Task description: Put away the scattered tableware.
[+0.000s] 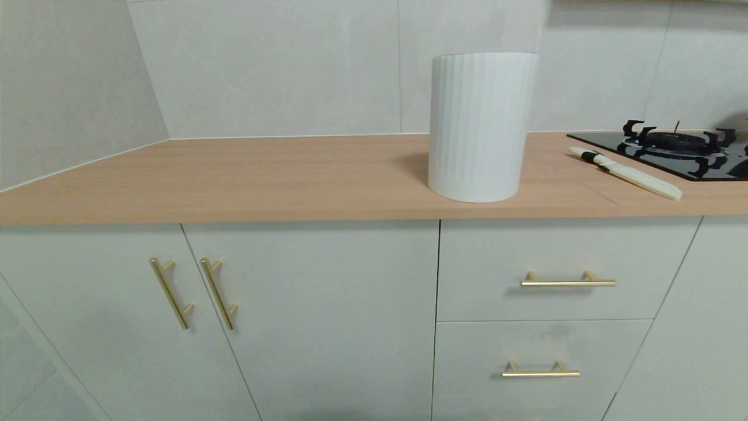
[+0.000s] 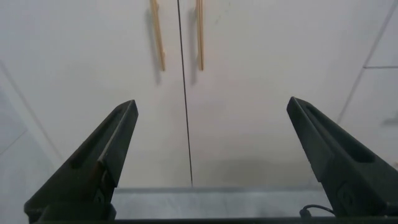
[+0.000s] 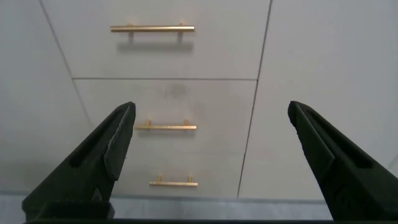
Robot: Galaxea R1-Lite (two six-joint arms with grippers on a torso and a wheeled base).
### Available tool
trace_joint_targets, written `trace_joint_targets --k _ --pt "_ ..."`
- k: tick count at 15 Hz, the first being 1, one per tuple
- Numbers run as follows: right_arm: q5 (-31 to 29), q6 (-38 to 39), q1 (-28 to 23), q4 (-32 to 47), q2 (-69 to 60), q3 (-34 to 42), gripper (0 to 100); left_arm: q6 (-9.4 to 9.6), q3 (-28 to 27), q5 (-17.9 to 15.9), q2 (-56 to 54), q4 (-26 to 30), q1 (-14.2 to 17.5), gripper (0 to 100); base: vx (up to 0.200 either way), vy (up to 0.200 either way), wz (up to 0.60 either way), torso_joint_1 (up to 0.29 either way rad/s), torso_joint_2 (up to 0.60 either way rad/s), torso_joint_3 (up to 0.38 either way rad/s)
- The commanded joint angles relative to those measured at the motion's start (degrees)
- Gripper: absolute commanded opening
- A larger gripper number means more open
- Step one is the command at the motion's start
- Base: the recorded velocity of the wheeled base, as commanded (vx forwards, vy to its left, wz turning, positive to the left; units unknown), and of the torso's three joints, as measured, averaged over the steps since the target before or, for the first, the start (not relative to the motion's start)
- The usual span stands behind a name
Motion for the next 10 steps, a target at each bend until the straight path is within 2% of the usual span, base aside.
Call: trace_joint_targets --k 1,8,10 --pt "0.02 -0.03 0.05 -0.01 0.07 0.00 100 0.02 0.00 0.01 0.00 0.00 0.04 100 0.200 0.000 0.00 0.002 0.01 0.007" --pt "0.02 -0.03 0.05 -0.01 0.07 0.00 100 0.29 0.00 0.01 0.00 0.00 0.04 100 0.000 0.000 0.00 0.000 0.00 0.000" --pt "0.02 -0.03 0.05 -0.01 0.07 0.00 100 0.37 0.00 0.01 0.00 0.00 0.04 100 0.000 -0.200 0.00 0.005 0.00 0.000"
